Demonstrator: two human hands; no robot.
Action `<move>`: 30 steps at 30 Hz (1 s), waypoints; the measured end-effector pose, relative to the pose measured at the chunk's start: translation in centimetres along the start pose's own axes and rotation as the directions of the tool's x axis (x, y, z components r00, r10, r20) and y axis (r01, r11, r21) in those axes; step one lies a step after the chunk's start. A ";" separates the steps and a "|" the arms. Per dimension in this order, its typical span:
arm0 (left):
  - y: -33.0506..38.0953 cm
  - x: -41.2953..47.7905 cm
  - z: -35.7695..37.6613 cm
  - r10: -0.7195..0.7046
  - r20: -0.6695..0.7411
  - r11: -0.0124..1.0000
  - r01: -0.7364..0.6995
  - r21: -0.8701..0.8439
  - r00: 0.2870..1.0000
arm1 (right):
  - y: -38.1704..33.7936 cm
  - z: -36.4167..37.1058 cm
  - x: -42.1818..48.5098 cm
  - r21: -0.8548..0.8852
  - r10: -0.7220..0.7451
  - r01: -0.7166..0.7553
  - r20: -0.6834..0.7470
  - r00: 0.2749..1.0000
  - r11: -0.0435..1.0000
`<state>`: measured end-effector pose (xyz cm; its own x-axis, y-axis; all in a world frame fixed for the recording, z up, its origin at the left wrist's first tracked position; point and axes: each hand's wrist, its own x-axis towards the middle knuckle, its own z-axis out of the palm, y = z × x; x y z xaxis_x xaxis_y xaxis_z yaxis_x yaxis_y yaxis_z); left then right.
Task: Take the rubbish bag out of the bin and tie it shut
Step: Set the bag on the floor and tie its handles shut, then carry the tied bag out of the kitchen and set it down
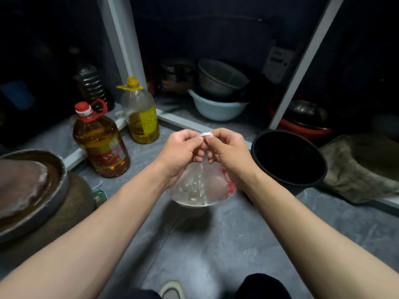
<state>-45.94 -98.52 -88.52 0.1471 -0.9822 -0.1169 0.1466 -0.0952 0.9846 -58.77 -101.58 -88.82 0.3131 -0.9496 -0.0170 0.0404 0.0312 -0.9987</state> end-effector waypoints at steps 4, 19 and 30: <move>5.1 0.3 1.3 0.060 0.006 0.998 -0.060 0.035 0.998 | -5.5 -0.5 0.5 -0.015 -0.037 0.036 -0.030 0.999 0.999; 35.2 -4.5 6.1 0.098 0.043 0.979 -0.104 0.174 0.994 | -37.4 -1.0 -1.4 -0.159 -0.023 0.028 0.033 0.999 0.987; 60.1 -12.6 11.2 0.143 0.064 0.975 -0.152 0.163 0.988 | -63.4 -0.3 -7.9 -0.182 -0.142 0.141 0.004 0.990 0.973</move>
<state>-49.89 -93.69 -26.44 0.1041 -0.9940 0.0340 -0.0389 0.0301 0.9988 -64.08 -96.19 -25.39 0.3075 -0.9433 0.1255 -0.0890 -0.1598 -0.9831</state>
